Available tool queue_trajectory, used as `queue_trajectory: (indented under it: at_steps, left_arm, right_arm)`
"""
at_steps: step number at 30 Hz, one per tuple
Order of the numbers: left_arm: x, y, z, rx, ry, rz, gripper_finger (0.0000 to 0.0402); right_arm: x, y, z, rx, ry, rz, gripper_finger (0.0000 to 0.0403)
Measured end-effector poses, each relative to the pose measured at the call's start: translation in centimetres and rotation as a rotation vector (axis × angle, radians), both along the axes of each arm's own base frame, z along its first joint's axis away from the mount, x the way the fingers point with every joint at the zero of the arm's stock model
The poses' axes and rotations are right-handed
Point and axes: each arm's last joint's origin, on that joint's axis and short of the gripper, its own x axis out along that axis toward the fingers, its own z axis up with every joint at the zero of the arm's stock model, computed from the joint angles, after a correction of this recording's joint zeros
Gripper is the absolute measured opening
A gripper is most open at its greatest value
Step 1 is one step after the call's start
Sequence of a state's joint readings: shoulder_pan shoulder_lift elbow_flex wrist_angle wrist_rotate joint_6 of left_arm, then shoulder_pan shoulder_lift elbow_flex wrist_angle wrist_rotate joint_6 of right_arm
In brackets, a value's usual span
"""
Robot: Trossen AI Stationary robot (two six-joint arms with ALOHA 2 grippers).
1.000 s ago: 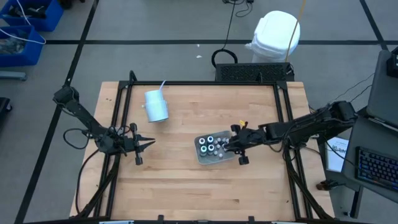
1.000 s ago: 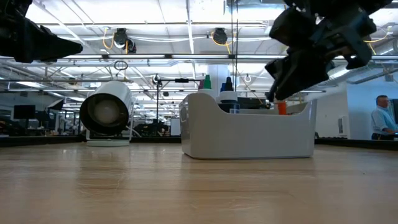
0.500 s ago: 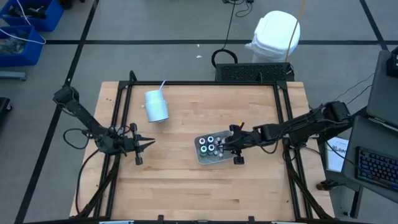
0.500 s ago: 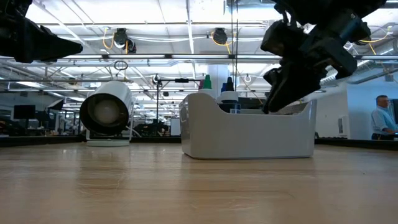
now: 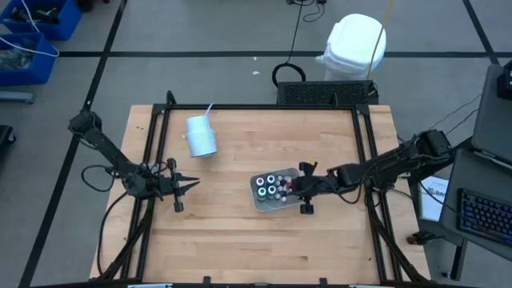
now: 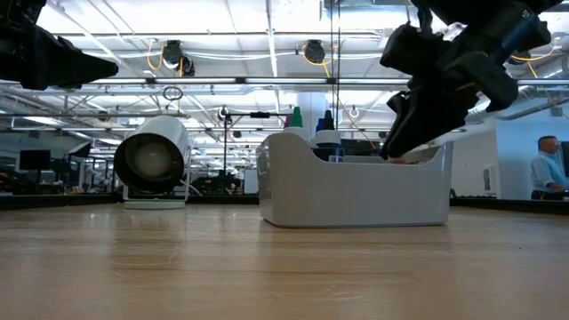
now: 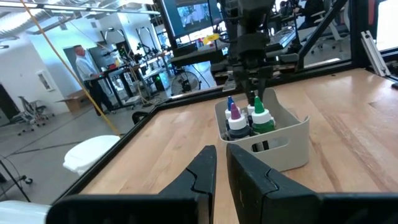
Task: Pick & Place food coloring
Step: Put the small orange food coloring bottle into the bin
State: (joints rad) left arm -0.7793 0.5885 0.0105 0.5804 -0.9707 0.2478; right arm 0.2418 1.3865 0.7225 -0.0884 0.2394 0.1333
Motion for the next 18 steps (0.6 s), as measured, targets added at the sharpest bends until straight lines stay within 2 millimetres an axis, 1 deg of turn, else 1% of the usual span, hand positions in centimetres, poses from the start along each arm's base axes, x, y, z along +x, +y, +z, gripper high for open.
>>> queue_trajectory:
  at_steps: [3, 6, 9, 12, 18]
  left_arm:
    - [0.0, 0.0, 0.0, -0.002, 0.000, 0.000, 0.0047]
    - [0.0, 0.0, 0.0, -0.002, 0.000, 0.000, 0.0047]
    - [0.0, 0.0, 0.0, -0.002, -0.001, 0.000, 0.0047]
    - [0.0, 0.0, 0.0, -0.002, 0.000, 0.000, 0.0047]
    - [0.0, 0.0, 0.0, -0.001, 0.000, 0.000, 0.0047]
  right_arm:
    - [-0.2, 0.0, -0.3, 0.017, -0.001, -0.021, 0.0047]
    - [-0.7, -0.3, -1.0, -0.004, 0.013, -0.077, 0.0047]
    - [-0.9, -0.3, -1.4, 0.003, 0.006, -0.089, 0.0047]
    - [-0.9, -0.3, -1.6, 0.014, -0.022, -0.083, 0.0047]
    - [-0.9, -0.3, -1.6, 0.012, -0.025, -0.078, 0.0047]
